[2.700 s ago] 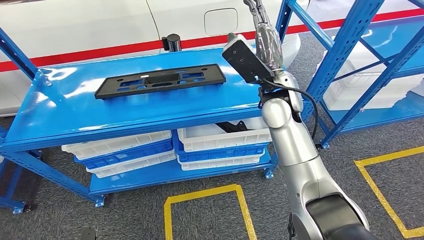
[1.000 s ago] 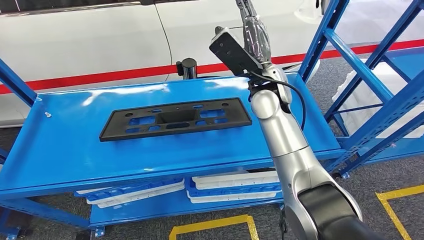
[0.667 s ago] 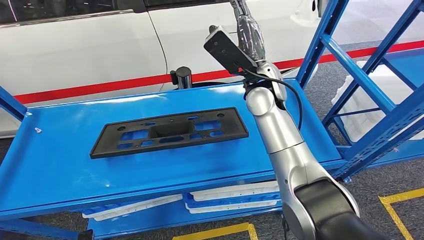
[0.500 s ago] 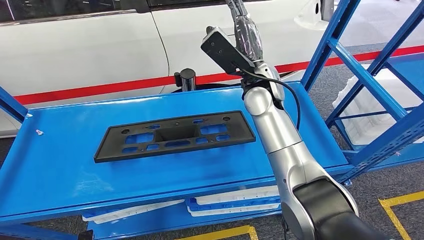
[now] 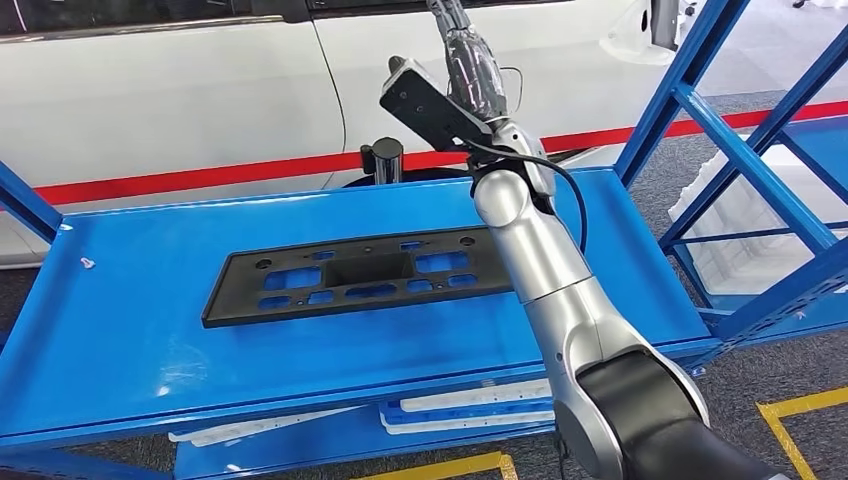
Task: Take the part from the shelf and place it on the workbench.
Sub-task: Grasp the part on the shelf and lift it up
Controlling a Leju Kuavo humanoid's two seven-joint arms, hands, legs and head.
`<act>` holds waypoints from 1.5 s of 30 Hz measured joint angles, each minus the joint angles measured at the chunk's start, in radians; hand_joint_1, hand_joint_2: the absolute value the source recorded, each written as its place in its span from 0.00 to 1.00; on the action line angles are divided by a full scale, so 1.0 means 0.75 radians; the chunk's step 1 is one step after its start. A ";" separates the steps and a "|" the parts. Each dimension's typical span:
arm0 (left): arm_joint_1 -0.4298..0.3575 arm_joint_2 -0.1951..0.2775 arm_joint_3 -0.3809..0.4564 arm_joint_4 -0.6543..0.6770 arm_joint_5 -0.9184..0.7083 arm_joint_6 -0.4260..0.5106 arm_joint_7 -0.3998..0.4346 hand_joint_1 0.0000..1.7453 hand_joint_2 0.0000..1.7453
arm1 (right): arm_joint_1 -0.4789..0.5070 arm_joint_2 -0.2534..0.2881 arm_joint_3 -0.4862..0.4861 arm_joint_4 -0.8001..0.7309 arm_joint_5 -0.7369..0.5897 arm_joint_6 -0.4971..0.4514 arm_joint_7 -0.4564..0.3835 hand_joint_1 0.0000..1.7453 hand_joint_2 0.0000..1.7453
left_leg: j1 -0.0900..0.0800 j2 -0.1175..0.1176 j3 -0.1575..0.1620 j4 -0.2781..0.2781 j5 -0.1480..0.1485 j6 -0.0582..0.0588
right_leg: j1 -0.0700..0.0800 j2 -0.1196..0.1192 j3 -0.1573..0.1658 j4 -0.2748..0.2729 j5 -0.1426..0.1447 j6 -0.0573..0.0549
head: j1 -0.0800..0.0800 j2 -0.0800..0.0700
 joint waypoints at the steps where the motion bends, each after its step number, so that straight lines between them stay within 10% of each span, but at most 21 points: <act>1: 0.017 0.000 -0.001 0.002 -0.014 0.005 0.045 0.00 0.00 | 0.005 0.003 0.012 -0.001 0.008 0.005 -0.006 0.00 0.00 | 0.001 0.000 0.001 0.000 0.000 0.000 | 0.000 0.000 0.001 0.000 0.000 0.001 | 0.000 0.000; 31: 0.085 -0.078 0.033 0.010 -0.057 0.057 0.114 0.00 0.00 | 0.682 -0.139 0.648 -0.390 -0.081 0.197 0.176 0.00 0.00 | 0.009 -0.001 0.003 0.000 -0.009 -0.011 | 0.004 -0.001 0.004 0.000 -0.010 0.003 | 0.000 0.000; 35: 0.085 -0.083 0.033 0.011 -0.082 0.055 0.114 0.00 0.00 | 0.722 -0.165 0.685 -0.387 -0.067 0.206 0.204 0.00 1.00 | 0.008 -0.001 0.003 0.000 -0.010 -0.011 | 0.003 -0.001 0.004 0.000 -0.010 0.004 | 0.000 0.000; 45: 0.085 -0.096 0.033 0.013 -0.092 0.053 0.108 0.00 0.00 | 0.750 -0.198 0.734 -0.388 -0.039 0.207 0.216 0.00 1.00 | 0.009 0.000 0.004 0.000 -0.011 -0.011 | 0.003 -0.001 0.005 0.000 -0.010 0.004 | 0.000 0.000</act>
